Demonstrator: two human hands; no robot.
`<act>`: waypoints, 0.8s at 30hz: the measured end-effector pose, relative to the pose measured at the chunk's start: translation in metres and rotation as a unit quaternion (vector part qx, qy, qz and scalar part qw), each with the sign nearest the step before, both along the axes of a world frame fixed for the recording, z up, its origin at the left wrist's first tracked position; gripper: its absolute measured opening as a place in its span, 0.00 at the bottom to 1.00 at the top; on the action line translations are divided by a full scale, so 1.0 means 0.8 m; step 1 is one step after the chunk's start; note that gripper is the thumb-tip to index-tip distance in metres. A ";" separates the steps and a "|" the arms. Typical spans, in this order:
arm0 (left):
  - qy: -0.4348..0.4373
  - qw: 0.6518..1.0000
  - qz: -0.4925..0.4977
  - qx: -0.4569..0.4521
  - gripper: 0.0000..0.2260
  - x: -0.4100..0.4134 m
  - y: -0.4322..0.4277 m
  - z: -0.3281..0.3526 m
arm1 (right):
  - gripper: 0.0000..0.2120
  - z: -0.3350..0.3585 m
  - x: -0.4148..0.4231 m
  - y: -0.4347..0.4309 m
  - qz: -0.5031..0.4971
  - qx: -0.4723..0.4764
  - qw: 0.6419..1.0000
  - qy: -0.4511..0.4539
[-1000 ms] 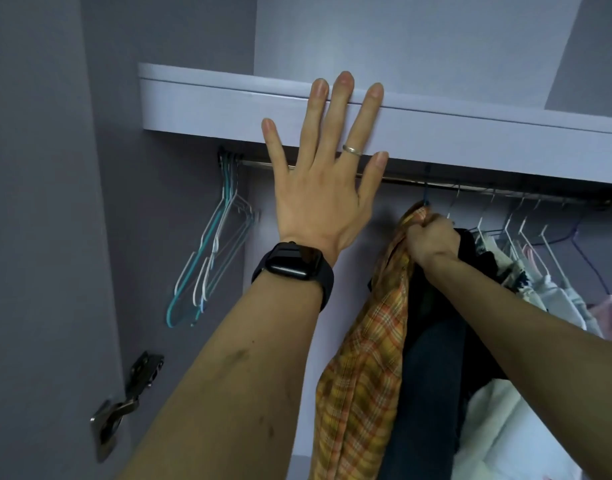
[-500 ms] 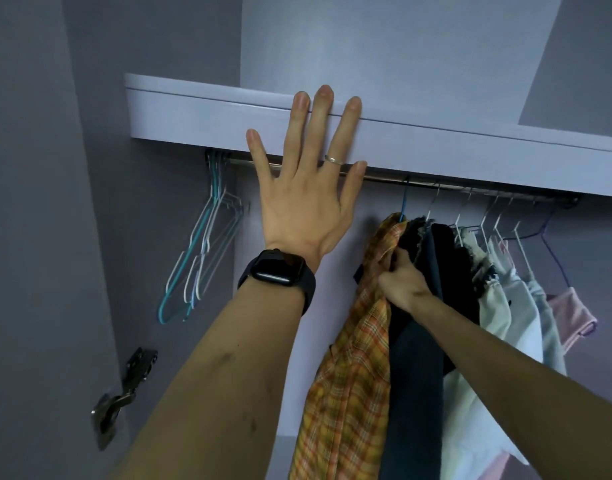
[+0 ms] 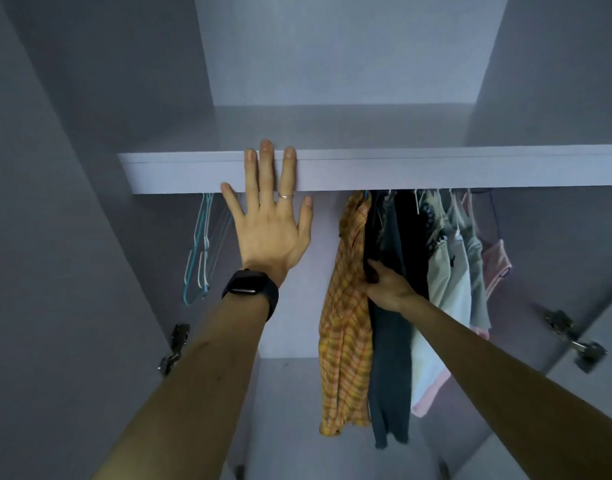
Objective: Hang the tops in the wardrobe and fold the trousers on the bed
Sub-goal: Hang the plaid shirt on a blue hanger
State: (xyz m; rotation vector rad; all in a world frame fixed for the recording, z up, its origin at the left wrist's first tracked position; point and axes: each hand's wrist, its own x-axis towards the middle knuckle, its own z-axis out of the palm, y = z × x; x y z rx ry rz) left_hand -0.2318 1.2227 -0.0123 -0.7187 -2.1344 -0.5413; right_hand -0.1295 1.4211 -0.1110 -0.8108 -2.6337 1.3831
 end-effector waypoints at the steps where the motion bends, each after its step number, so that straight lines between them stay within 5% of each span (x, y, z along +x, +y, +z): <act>1: -0.023 1.000 -0.004 0.002 0.31 0.008 0.001 0.002 | 0.28 -0.002 0.018 -0.008 0.004 -0.014 1.000 0.014; 4: -0.104 0.994 -0.031 0.025 0.35 0.047 -0.003 0.001 | 0.10 -0.007 0.082 -0.030 0.005 -0.076 0.994 0.079; 9: -0.236 0.965 -0.113 0.035 0.33 0.148 -0.009 -0.081 | 0.08 -0.008 0.230 -0.066 -0.067 -0.096 0.982 0.150; 12: -0.305 0.941 -0.144 -0.020 0.28 0.214 -0.009 -0.153 | 0.18 -0.028 0.304 -0.082 -0.115 -0.081 0.977 0.160; 18: -0.368 0.892 -0.245 -0.094 0.27 0.313 0.021 -0.267 | 0.13 -0.083 0.420 -0.089 -0.185 0.011 0.977 0.101; 24: -0.414 0.808 -0.355 -0.225 0.25 0.371 0.070 -0.297 | 0.11 -0.139 0.503 -0.093 -0.250 0.141 0.958 0.004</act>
